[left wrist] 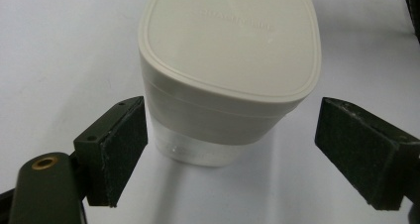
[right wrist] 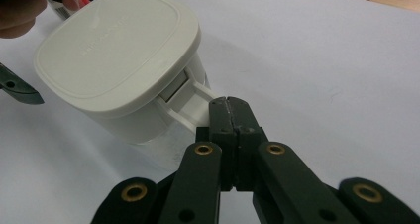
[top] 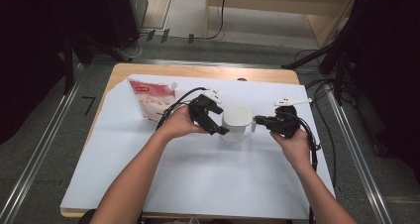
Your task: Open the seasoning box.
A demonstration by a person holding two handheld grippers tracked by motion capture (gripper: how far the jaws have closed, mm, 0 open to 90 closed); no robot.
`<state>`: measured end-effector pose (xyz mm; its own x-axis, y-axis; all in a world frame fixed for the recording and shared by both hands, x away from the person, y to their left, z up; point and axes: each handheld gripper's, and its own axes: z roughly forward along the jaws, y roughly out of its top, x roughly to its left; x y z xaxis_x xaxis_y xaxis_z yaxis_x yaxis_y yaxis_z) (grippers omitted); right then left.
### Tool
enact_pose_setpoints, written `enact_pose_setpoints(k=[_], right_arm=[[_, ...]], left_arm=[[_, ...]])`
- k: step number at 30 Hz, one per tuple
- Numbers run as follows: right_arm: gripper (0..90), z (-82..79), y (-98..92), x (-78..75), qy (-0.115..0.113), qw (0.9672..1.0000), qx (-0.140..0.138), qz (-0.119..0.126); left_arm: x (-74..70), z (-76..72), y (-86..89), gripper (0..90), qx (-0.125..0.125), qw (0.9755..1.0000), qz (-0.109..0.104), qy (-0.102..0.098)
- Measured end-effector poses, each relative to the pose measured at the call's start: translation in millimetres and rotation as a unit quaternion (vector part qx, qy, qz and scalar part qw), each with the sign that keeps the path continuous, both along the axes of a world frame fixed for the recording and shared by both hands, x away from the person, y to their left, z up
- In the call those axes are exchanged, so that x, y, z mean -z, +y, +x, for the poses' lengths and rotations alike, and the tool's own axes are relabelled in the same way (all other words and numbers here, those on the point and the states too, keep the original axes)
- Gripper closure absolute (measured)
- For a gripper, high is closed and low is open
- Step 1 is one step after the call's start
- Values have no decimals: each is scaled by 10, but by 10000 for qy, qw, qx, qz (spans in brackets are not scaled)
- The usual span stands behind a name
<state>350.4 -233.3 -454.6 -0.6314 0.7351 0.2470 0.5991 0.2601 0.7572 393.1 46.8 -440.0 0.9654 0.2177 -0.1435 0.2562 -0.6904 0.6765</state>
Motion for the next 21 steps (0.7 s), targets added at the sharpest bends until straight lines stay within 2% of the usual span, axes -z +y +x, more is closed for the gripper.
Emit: enact_pose_setpoints(k=[1, 2, 4, 8, 17, 21], right_arm=[[900, -1, 1, 0, -4, 10000, 4, -8], [900, -1, 2, -1, -4, 10000, 5, -11], [900, -1, 2, -1, -10, 10000, 6, -13], [900, -2, -1, 3, -28, 10000, 6, -28], [900, -1, -3, 7, -21, 10000, 13, -19], [900, -4, -2, 7, -12, 10000, 15, -13]], left_arm=[[0, 4, -12, 139, 10, 10000, 37, -29], [-20, 19, -24, 138, 48, 9999, 81, 37], [-53, 28, -45, 138, -4, 10000, 45, -39], [-46, 70, -75, 138, 77, 9999, 138, 30], [6, 169, -125, 149, 195, 9990, -109, 392], [17, 188, -114, 147, 222, 9988, -176, 402]])
